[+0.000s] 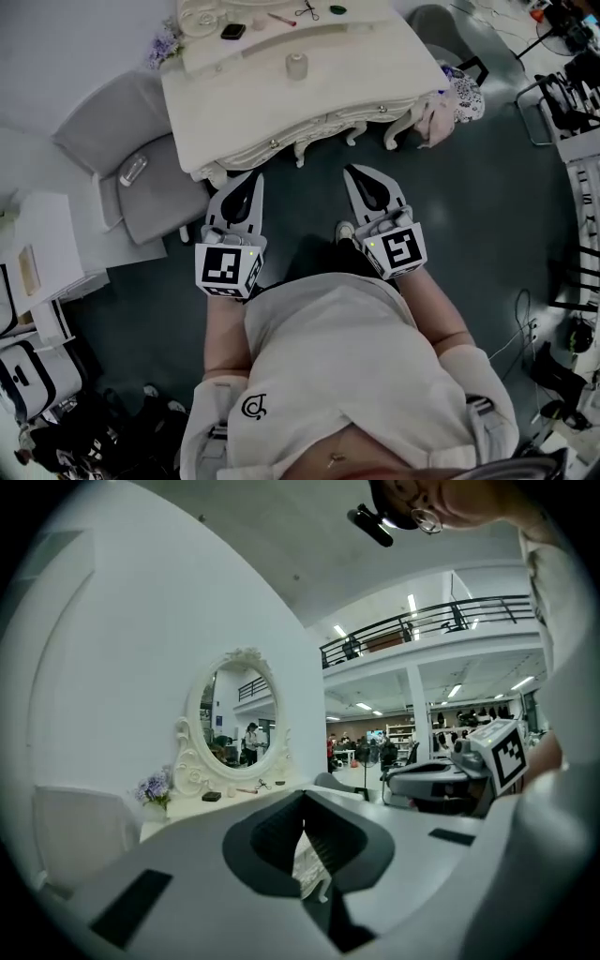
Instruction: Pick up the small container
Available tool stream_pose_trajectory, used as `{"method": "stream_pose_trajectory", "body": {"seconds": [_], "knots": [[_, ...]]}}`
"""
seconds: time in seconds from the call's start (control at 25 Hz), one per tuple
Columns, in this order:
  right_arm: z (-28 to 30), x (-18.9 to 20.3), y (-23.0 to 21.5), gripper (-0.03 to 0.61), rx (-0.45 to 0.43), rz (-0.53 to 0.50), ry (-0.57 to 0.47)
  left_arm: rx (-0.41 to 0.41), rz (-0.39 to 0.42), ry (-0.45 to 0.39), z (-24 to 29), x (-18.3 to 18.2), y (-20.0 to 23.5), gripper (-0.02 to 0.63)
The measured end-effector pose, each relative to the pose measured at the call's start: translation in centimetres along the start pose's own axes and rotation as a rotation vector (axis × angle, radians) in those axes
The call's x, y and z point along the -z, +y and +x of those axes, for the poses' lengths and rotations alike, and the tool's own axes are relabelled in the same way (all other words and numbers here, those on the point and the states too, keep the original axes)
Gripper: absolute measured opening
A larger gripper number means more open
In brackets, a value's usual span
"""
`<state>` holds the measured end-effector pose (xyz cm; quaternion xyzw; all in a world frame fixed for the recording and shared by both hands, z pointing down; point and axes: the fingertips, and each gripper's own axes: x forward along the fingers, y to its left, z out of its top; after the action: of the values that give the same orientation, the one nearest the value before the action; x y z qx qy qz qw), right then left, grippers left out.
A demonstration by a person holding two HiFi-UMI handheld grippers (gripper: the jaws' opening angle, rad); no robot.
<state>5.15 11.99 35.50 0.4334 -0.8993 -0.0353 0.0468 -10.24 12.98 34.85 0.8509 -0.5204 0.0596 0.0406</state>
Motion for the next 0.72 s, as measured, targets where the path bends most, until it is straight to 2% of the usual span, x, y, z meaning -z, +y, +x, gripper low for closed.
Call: {"method": "stream_pose_trajectory", "body": {"seconds": [0.16,0.4,0.72], "knots": [[3.2,1.0,-6.4,0.006,-0.075,0.019,0.014,-0.082,-0.014,0.018,6.5,-0.4,-0.3,0.012],[7.7,2.6,-13.8,0.006,-0.179,0.020,0.039,-0.155,-0.008,0.060,14.3,0.0,-0.5,0.012],[14.3,5.4,-17.7,0.006,-0.257,0.074,0.088,-0.225,-0.040,0.097,21.3,1.4,2.5,0.012]]}}
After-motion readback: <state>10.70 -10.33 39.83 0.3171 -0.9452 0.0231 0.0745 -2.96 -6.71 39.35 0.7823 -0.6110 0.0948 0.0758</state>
